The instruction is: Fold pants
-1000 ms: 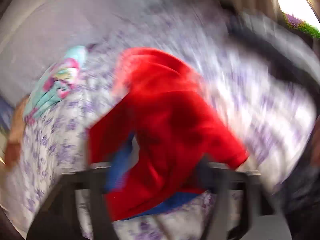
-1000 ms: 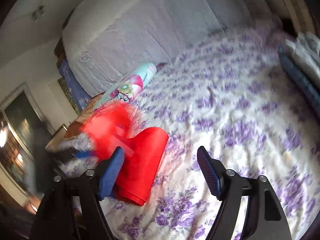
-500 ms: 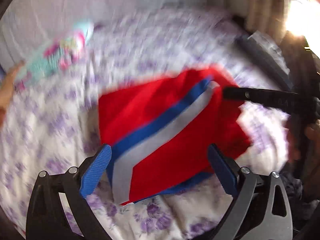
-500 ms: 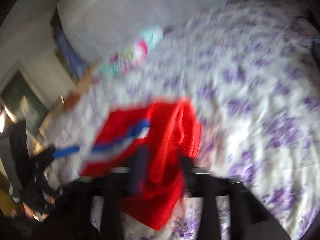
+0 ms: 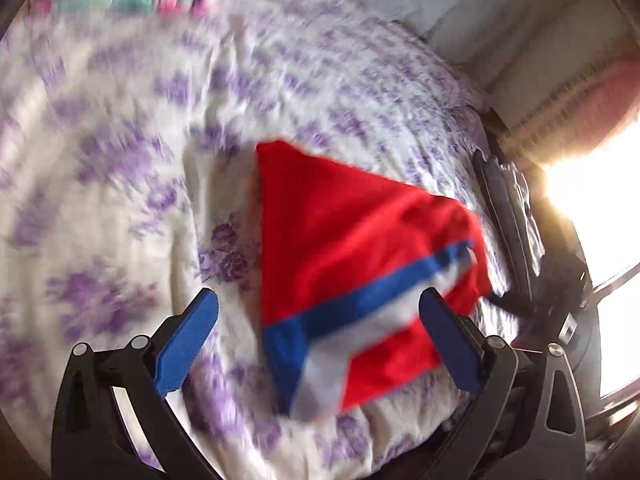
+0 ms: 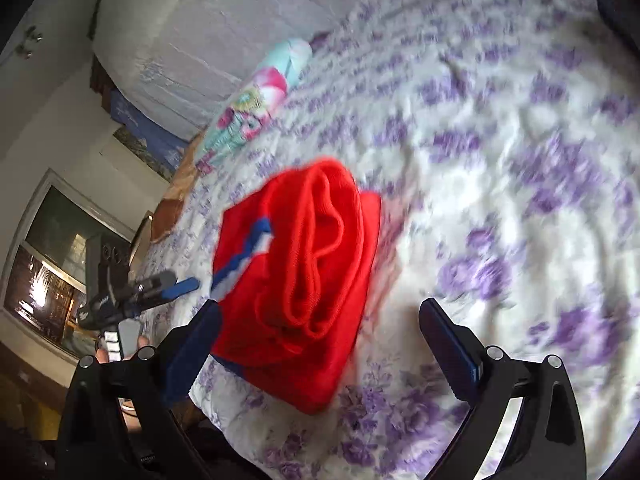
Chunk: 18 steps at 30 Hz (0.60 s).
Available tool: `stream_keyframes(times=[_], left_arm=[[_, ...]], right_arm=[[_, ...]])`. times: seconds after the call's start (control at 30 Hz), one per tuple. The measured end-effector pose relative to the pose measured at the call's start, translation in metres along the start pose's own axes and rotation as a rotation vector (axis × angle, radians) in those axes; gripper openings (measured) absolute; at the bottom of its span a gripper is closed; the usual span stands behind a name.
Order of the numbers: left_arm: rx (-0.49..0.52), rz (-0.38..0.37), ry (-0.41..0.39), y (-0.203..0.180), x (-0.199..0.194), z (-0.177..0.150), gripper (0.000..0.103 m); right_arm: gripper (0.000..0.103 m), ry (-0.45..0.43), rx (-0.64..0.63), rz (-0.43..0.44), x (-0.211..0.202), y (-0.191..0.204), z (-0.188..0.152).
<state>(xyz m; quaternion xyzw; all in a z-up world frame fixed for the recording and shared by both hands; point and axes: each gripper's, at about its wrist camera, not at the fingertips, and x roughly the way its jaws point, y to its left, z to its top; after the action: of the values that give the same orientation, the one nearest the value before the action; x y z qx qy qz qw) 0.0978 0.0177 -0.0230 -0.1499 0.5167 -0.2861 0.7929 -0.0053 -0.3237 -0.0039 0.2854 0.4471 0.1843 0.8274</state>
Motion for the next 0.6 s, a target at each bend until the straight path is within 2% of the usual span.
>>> stream_keyframes(times=[0.1,0.17,0.2,0.27,0.33,0.37,0.43,0.5,0.6], left_arm=[[0.0,-0.024,0.066,-0.004,0.036,0.008,0.098],[0.017,-0.017,0.077,-0.01,0.05,0.014,0.098],[0.017,-0.027,0.075,-0.013,0.054,0.018,0.098],[0.004,-0.06,0.09,-0.016,0.059,0.026,0.098],[0.026,-0.08,0.095,-0.024,0.056,0.027,0.098],[0.042,-0.084,0.09,-0.027,0.055,0.027,0.098],[0.035,-0.121,0.077,-0.03,0.044,0.019,0.097],[0.031,-0.153,0.063,-0.035,0.031,0.012,0.093],[0.054,-0.109,0.029,-0.04,0.018,-0.001,0.075]], right_arm=[[0.1,0.004,-0.021,0.014,0.018,0.004,0.005],[0.1,0.027,0.009,0.065,0.026,0.004,0.011],[0.1,0.065,0.034,0.099,0.034,0.004,0.016],[0.1,0.131,0.022,0.076,0.045,0.013,0.019],[0.098,0.15,-0.006,0.067,0.047,0.022,0.018],[0.073,0.141,-0.008,0.094,0.044,0.024,0.016],[0.043,0.147,-0.023,0.107,0.04,0.025,0.011],[0.04,0.132,-0.017,0.129,0.033,0.024,0.006],[0.038,0.103,-0.023,0.141,0.02,0.027,-0.006]])
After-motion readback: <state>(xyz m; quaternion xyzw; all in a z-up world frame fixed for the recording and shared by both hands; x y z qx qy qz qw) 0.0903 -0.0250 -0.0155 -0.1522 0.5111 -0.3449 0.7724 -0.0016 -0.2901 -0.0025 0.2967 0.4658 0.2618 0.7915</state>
